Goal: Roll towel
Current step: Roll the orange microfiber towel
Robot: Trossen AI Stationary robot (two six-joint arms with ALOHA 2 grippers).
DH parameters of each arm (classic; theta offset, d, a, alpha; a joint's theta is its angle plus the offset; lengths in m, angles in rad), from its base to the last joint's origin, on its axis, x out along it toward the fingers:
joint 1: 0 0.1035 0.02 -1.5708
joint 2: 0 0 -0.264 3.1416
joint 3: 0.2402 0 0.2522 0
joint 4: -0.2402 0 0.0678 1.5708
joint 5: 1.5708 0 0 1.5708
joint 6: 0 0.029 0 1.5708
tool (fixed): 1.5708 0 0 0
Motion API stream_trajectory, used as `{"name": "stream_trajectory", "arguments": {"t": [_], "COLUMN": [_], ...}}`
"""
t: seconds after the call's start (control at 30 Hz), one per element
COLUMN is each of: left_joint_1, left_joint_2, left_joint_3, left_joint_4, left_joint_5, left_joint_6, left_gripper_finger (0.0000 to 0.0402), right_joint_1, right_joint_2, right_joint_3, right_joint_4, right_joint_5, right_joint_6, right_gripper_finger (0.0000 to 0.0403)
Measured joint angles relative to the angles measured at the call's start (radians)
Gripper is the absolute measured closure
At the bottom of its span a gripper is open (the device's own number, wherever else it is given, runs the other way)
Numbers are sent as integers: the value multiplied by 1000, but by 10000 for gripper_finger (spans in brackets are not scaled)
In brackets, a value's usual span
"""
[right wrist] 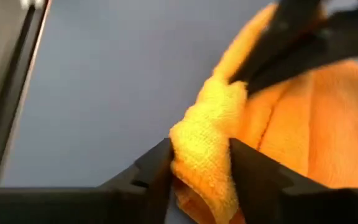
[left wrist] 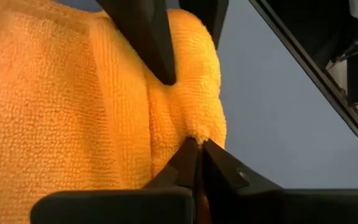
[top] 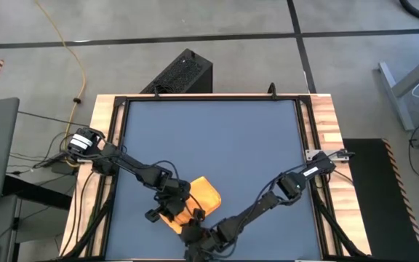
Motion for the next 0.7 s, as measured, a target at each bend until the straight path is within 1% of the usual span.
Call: {"name": "stream_trajectory", "arguments": {"t": [0.07,0.13,0.23,0.3,0.4,0.47,0.6,0.7], "left_joint_1": [0,6,17,25,35,40,37,-4], "left_joint_2": [-2,-7,-22,-36,-72,-106,-174,-185], "left_joint_3": [0,0,0,0,0,0,0,0], "left_joint_4": [-12,-20,-40,-49,-82,-123,-182,-121], "left_joint_5": [5,26,65,77,79,77,56,24], "left_joint_6": [17,16,3,3,3,14,64,71], "left_gripper_finger": [388,371,344,328,309,302,298,298], "right_joint_1": [0,-2,4,9,11,17,44,62], "right_joint_2": [0,0,0,0,0,0,0,0], "right_joint_3": [0,1,1,1,0,0,0,0], "right_joint_4": [-4,-9,8,33,49,52,49,47], "right_joint_5": [-9,-18,-19,-31,-64,-65,-14,17], "right_joint_6": [120,206,250,276,377,443,498,531], "right_gripper_finger": [264,309,372,375,371,365,367,369]}}
